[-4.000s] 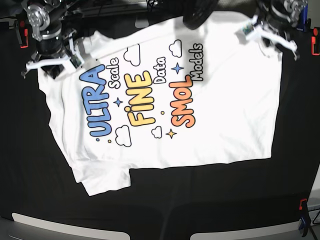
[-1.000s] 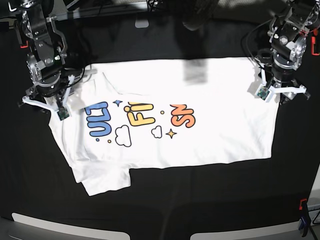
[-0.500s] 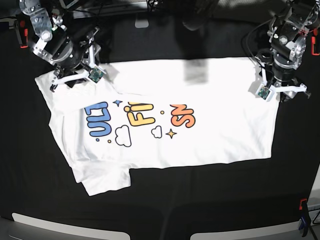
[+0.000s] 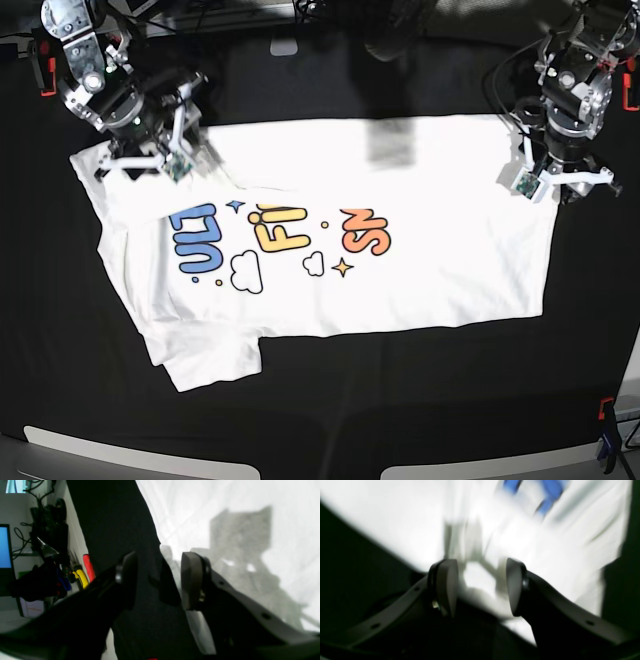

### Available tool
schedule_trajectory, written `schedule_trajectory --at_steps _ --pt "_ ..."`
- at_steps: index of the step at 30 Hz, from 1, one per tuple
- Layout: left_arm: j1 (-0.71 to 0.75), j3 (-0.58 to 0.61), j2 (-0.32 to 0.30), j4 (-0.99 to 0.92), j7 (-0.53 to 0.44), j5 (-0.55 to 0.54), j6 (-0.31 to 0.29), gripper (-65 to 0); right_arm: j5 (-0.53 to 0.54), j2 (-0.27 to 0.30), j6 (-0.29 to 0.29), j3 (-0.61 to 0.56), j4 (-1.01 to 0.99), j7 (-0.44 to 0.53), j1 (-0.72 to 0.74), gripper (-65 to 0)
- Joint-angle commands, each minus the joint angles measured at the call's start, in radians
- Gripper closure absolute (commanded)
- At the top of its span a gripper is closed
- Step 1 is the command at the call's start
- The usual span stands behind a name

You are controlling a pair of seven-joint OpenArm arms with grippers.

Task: Layout the t-shirt on the table in an organized manner, then fold the t-shirt properly

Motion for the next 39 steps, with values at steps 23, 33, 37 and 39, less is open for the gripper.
schedule_trajectory --at_steps 23,33,37,39 --pt "0.019 -0.007 0.032 -0.058 -0.115 -0.126 0.026 -22.8 0.069 -0.183 -0.054 0.272 -0.486 0.100 0.180 -29.9" --pt "0.019 -0.008 0.074 -0.181 -0.123 -0.013 0.026 -22.8 0.066 -0.182 -0.046 0.272 -0.497 -0.016 0.186 -29.9" --pt "0.019 -0.008 0.058 -0.214 -0.119 -0.003 0.026 -22.8 0.063 -0.171 -0.042 0.278 -0.439 -0.029 0.144 -29.9" --pt "0.019 -0.008 0.048 -0.232 -0.122 -0.002 0.026 -22.8 0.063 -0.154 -0.043 0.281 -0.401 -0.042 0.118 -29.9"
